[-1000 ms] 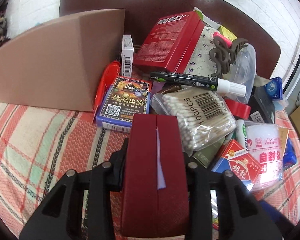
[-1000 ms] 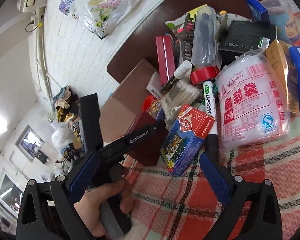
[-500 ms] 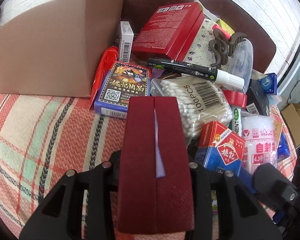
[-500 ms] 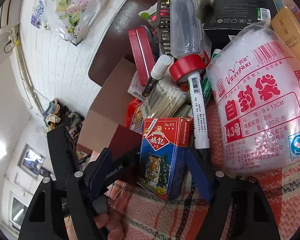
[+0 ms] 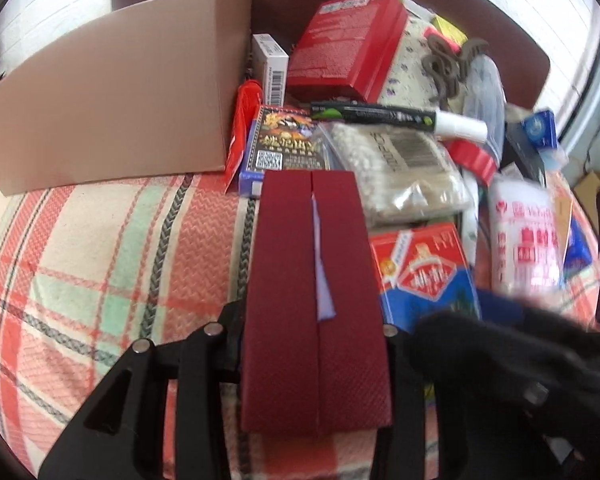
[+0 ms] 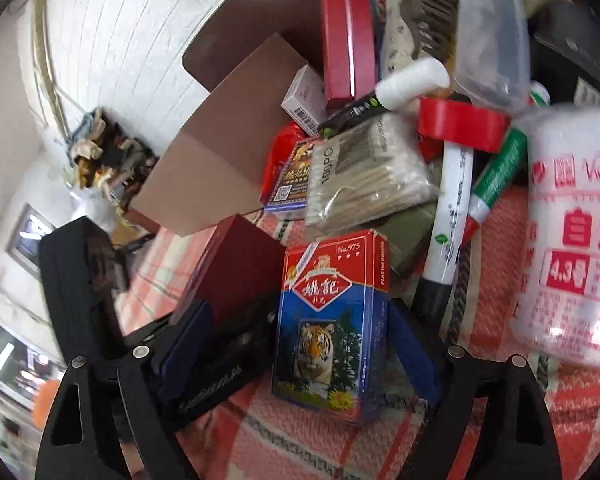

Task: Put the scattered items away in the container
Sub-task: 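Lift the dark red box with the left tool while the right tool grasps the tiger card box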

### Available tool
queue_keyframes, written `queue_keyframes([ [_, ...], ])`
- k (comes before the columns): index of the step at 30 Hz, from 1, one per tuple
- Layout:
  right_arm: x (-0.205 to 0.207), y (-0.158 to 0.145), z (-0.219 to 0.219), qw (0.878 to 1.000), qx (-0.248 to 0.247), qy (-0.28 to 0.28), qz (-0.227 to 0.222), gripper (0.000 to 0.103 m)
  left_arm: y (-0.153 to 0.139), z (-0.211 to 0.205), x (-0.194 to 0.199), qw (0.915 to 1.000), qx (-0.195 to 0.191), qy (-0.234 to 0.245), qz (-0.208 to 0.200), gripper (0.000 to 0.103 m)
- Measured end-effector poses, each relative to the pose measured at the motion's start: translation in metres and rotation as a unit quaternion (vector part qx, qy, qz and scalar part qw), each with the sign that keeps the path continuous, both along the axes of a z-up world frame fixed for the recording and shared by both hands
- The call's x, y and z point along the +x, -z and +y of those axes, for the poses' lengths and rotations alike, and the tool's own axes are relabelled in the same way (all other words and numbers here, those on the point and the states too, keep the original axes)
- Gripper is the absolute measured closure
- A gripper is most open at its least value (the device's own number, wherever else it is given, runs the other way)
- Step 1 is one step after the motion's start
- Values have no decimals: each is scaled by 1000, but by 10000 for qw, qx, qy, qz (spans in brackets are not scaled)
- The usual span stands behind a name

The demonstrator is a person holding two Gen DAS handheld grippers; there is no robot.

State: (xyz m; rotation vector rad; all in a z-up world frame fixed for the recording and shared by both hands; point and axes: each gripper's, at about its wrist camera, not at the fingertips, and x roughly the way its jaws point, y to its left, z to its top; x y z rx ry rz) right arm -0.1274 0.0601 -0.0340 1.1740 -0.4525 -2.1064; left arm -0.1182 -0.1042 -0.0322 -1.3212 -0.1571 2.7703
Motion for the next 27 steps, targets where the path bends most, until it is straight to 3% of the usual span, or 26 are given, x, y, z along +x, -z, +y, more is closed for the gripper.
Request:
queue_keyframes([
  [4, -5, -6, -16, 9989, 463, -18, -102, 14, 4, -5, 12, 9995, -292, 96, -3, 65],
  [6, -7, -12, -28, 9955, 945, -98, 1, 15, 5, -10, 12, 9996, -245, 128, -1, 65],
  [7, -7, -13, -34, 9923, 1219, -195, 80, 19, 6, -11, 15, 9997, -193, 131, 2, 68],
  [8, -6, -14, -41, 9876, 1528, -301, 195, 36, 6, -14, 16, 9998, -167, 131, -16, 68],
  [9, -6, -13, -45, 9846, 1693, -381, 230, 42, 8, -13, 16, 9996, -232, 181, -36, 69],
  [11, -12, -9, -39, 9888, 1448, -346, -83, 42, 8, -14, 25, 9994, -275, 221, 37, 69],
  [16, -13, -11, -25, 9913, 1285, -278, -114, 42, 7, -22, 32, 9997, -102, 222, 0, 69],
  [19, -10, -7, -15, 9950, 932, -230, -286, 42, 6, -25, 40, 9996, -108, 263, -5, 69],
  [27, 3, -37, 10, 9987, 489, 26, -154, 42, -9, -36, 55, 9999, -104, 95, 42, 69],
])
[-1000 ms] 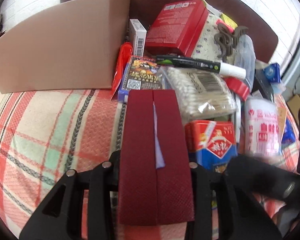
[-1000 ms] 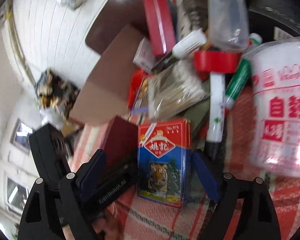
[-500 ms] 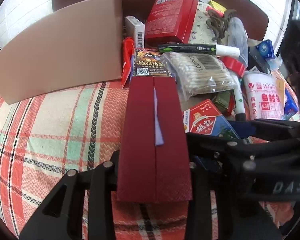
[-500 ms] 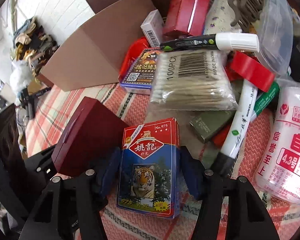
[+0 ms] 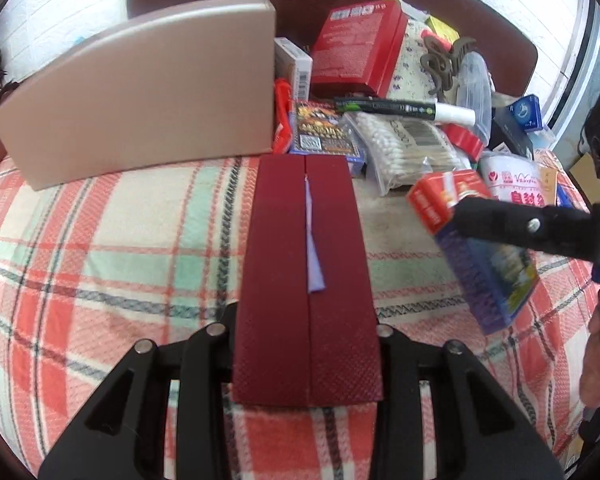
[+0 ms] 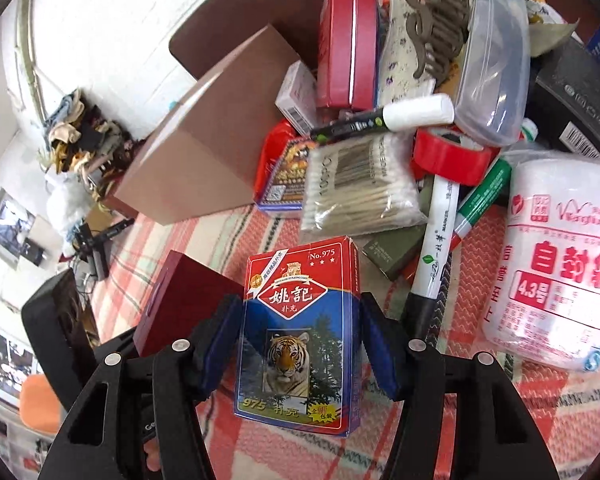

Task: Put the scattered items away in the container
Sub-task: 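Lift the dark red box with the left tool while the right tool grasps the tiger card box, then carry both boxes over the white box and release them inside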

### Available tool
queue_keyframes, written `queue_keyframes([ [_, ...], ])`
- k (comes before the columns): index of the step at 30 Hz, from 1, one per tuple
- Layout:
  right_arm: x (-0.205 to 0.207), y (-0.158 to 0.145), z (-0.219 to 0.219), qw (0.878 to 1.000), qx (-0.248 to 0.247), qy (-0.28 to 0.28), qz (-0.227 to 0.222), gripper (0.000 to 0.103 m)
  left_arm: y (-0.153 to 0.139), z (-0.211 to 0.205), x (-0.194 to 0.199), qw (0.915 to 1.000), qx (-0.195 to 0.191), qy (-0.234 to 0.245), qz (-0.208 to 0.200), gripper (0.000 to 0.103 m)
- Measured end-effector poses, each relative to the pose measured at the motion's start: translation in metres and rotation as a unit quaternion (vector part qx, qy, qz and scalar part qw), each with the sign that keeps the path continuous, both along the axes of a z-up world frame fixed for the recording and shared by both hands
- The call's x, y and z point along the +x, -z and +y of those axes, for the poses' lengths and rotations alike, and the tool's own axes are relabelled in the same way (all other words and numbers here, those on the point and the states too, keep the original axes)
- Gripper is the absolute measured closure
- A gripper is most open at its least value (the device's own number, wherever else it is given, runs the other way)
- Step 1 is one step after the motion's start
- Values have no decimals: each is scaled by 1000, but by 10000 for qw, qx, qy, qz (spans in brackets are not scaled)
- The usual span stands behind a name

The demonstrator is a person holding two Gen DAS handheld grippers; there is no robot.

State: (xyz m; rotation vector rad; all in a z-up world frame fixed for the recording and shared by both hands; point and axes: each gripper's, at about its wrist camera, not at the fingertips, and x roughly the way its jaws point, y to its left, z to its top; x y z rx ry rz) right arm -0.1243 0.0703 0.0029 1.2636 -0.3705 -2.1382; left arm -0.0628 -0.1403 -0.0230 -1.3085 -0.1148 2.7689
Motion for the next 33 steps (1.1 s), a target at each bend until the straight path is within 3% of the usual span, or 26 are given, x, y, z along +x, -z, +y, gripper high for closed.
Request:
queue_keyframes([
  [17, 32, -101, -29, 9973, -211, -153, 680, 42, -92, -28, 31, 9974, -250, -202, 643, 69],
  [24, 6, -148, -73, 9941, -176, -331, 1021, 42, -131, -62, 11, 9942, -447, -498, 847, 69],
  [33, -68, -173, -127, 9928, -361, -337, 1092, 42, -166, -126, -49, 9902, -429, -965, 909, 69],
])
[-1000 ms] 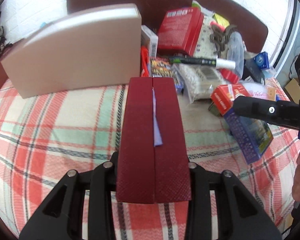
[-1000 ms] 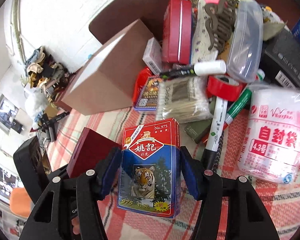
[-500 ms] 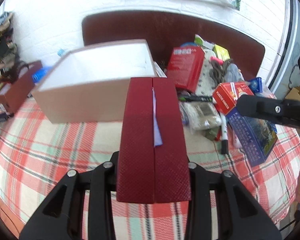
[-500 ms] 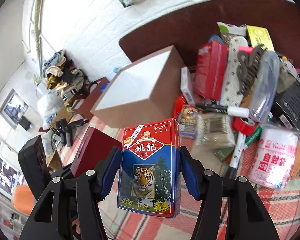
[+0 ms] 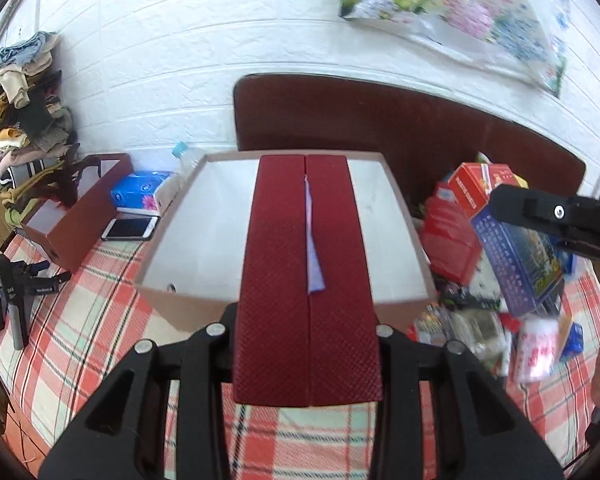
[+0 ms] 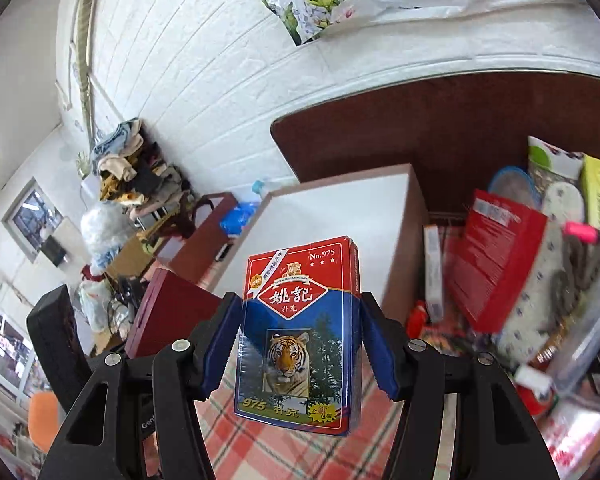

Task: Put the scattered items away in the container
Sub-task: 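Carry both boxes over the white box and release them inside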

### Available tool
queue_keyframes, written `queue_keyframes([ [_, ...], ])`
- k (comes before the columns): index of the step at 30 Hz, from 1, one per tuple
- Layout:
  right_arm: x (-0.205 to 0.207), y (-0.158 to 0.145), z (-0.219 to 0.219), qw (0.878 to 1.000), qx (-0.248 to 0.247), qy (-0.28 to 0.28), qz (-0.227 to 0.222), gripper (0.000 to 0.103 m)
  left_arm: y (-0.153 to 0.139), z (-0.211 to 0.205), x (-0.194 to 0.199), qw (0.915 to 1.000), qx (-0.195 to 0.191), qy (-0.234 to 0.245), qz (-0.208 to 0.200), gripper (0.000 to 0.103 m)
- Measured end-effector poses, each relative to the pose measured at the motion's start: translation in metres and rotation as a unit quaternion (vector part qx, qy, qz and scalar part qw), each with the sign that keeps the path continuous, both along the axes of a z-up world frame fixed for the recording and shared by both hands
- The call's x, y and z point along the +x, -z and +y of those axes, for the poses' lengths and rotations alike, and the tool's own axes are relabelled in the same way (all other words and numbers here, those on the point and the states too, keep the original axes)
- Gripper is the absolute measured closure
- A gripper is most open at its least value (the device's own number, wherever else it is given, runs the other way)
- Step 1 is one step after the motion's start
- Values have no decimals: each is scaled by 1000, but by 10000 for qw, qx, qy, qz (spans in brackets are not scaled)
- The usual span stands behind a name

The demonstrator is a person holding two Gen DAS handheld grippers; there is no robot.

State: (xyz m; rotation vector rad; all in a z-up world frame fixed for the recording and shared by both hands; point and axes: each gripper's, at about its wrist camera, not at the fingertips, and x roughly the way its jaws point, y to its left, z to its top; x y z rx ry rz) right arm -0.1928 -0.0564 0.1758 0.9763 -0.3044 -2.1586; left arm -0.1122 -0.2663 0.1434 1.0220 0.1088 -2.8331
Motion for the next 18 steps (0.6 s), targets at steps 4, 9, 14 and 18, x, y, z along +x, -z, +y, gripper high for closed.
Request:
queue_keyframes([
  [4, -36, 1, -20, 9995, -108, 55, 276, 42, 8, -12, -34, 9999, -9, -59, -91, 69],
  [9, -80, 24, -28, 9986, -513, 77, 60, 42, 27, -19, -69, 9998, 9, -191, -35, 69],
  [14, -97, 36, -35, 9974, -678, 87, 248, 42, 43, -15, -95, 9999, -26, -71, -84, 69],
  [18, -105, 42, -45, 9973, -682, -9, 261, 42, 43, -9, -104, 9997, -179, -115, -81, 69],
])
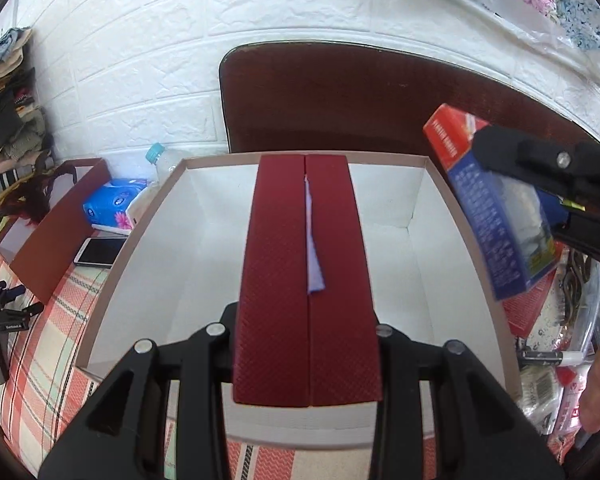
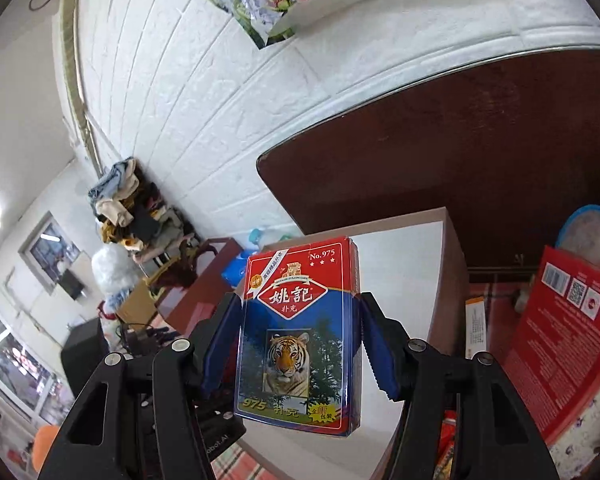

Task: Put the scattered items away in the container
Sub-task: 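Carry both boxes over the white box and release them inside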

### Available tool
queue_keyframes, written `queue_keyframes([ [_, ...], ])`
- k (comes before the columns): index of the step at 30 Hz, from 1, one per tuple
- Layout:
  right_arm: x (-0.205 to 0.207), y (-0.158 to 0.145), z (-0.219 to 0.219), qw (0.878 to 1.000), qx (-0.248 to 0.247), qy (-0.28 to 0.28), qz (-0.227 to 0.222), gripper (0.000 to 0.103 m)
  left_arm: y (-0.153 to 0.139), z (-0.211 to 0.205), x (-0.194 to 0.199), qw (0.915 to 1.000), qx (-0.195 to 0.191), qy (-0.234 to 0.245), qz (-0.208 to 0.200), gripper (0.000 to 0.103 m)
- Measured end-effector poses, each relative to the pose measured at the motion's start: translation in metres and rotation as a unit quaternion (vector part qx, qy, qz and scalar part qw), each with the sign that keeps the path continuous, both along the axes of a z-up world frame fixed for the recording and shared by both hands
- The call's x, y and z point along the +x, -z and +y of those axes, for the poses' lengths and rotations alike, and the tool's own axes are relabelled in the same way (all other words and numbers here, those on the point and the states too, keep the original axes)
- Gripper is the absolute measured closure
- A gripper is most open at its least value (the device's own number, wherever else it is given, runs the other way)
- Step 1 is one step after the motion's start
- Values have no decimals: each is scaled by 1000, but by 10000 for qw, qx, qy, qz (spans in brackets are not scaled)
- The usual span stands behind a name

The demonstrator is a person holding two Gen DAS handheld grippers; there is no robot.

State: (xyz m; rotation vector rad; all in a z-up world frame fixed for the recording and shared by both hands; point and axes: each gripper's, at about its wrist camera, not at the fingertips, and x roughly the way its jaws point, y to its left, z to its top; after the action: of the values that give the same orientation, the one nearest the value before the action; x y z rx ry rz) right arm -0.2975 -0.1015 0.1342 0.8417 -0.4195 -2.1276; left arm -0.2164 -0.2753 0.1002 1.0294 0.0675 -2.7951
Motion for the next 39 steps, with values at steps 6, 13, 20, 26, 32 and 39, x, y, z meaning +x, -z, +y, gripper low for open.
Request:
queue_keyframes([
  [6, 4, 20, -5, 9997, 136, -51, 216, 42, -1, -4, -18, 9991, -10, -400, 132, 69],
  [13, -6, 21, 3, 9995, 169, -211, 189, 42, 8, -6, -34, 9980, 18, -612, 164, 69],
  [20, -2, 25, -2, 9992, 2, -375, 129, 41, -11, -8, -12, 9939, -345, -917, 512, 47],
  [26, 0, 24, -6, 9991, 47, -382, 187, 30, -16, -12, -6, 9934, -314, -952, 563, 46],
  [32, -3, 24, 3, 9995, -69, -276, 155, 26, -9, -12, -15, 9948, -271, -850, 485, 40],
  [39, -7, 17, 28, 9991, -405, -94, -126, 16, -12, 1, -17, 9967, -91, -519, 625, 30],
])
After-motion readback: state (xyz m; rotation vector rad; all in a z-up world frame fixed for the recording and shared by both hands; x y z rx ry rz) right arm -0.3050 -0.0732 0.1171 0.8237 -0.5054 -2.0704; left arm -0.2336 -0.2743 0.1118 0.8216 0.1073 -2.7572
